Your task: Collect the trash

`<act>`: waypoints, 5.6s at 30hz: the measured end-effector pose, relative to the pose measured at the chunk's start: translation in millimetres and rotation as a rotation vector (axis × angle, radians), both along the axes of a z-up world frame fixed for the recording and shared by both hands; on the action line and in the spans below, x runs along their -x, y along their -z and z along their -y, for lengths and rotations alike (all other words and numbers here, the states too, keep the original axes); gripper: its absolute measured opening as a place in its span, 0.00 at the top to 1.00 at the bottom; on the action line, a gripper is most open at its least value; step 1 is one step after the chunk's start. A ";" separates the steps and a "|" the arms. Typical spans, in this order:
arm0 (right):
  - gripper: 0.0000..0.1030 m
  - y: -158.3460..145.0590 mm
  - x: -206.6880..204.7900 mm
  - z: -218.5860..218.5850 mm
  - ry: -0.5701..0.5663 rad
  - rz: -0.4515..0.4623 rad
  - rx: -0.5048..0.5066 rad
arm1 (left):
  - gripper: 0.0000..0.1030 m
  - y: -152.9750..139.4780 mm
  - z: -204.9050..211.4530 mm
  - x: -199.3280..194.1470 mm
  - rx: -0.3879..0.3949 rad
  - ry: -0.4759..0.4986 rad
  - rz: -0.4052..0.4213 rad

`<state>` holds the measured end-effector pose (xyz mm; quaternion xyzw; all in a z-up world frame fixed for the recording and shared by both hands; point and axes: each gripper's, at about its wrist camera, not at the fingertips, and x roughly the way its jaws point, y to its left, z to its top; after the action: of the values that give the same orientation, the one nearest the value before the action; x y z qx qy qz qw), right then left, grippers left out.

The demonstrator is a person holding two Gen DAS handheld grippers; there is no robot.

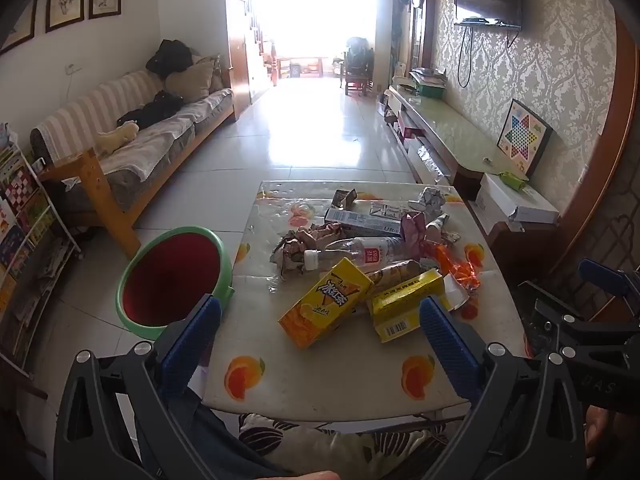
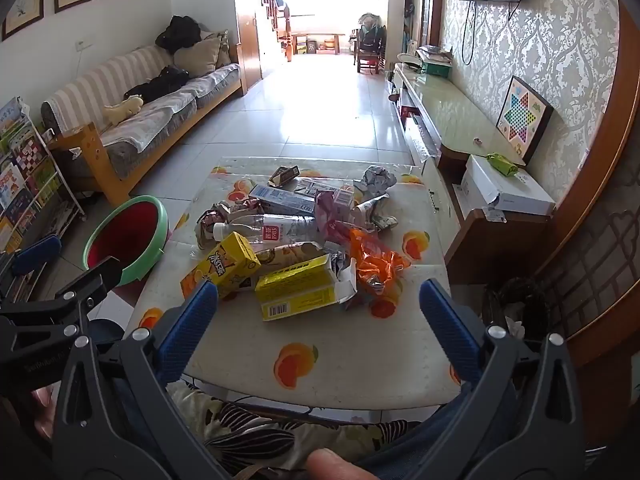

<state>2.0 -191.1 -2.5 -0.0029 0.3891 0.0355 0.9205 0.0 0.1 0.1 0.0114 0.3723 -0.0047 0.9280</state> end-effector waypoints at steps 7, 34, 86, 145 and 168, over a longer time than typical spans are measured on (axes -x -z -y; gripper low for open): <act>0.03 0.2 0.2 -0.4 0.000 0.007 0.002 | 0.07 0.0 -0.4 -0.1 0.010 0.001 -0.003; 0.03 -5.1 0.5 -0.4 -0.002 0.011 -0.002 | 0.07 2.3 -4.0 -1.8 0.038 0.006 -0.037; 0.03 -0.1 -2.9 2.4 0.010 0.002 -0.007 | 0.07 9.0 0.0 -7.5 0.011 0.051 -0.055; 0.03 191.6 -113.3 1.7 0.136 -0.428 -0.422 | 0.33 193.9 5.0 -157.3 -0.105 0.293 -0.354; 0.57 200.3 -127.6 -24.0 0.166 -0.404 -0.514 | 0.33 161.8 -34.3 -124.4 0.030 0.234 -0.306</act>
<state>129.5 -167.2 -202.8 0.2681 0.5411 0.0571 0.7951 124.3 34.4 -161.8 0.0398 0.5050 -0.1199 0.8538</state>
